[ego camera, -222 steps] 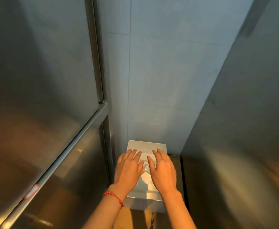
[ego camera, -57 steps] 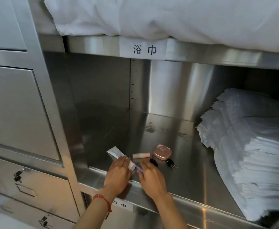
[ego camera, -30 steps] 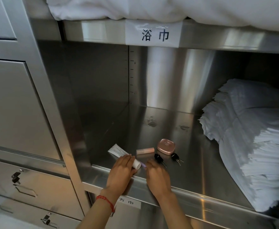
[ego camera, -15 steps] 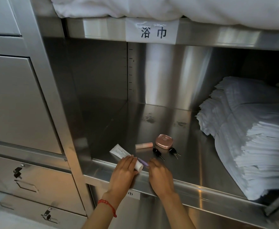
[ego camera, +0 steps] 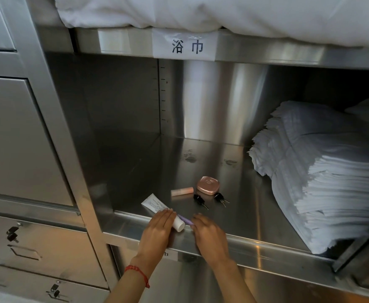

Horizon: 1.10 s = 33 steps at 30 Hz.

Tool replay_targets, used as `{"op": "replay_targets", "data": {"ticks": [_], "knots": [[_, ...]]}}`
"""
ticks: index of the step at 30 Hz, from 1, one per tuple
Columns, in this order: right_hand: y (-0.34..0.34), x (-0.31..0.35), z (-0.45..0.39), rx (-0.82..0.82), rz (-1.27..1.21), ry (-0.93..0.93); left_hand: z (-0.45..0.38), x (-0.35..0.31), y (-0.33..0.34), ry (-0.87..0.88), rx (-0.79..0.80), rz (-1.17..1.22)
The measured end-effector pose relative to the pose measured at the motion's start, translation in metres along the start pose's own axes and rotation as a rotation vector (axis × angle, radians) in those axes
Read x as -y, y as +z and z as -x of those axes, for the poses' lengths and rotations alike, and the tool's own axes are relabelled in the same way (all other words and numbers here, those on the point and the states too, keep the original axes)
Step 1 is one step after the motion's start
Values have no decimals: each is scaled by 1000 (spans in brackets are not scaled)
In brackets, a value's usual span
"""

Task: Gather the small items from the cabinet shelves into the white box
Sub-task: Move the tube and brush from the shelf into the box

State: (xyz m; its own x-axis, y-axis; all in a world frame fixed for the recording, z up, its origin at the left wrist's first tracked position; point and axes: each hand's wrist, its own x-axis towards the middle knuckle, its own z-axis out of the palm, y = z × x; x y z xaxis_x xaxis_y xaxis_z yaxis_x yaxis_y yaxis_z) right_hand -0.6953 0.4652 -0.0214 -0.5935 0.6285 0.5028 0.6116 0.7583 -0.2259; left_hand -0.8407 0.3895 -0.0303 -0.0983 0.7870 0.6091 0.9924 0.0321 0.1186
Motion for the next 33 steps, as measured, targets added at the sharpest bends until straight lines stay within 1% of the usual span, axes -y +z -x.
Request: {"op": "replay_targets", "data": {"ticks": [5,11,16,20,25,28,33], "knots": [[-4,-2,6,-20,20,-19,2,1,0,62,-4,-16],[-9,-5,11,-60,34,-32,5,2,-2,178,-10,-45],[-14,-7,15,-166,71,-73,4,0,-7,223,-9,-39],[-22,-9,17,-239,106,-98,-2,-1,-11,247,-65,16],[-35,-12,23,-315,145,-100,-11,-4,-15,263,-98,104],[-41,-15,29,-374,172,-90,-16,-11,-14,304,-169,132],[-57,-17,42,-429,227,-24,-21,-29,-14,392,-291,162]]}}
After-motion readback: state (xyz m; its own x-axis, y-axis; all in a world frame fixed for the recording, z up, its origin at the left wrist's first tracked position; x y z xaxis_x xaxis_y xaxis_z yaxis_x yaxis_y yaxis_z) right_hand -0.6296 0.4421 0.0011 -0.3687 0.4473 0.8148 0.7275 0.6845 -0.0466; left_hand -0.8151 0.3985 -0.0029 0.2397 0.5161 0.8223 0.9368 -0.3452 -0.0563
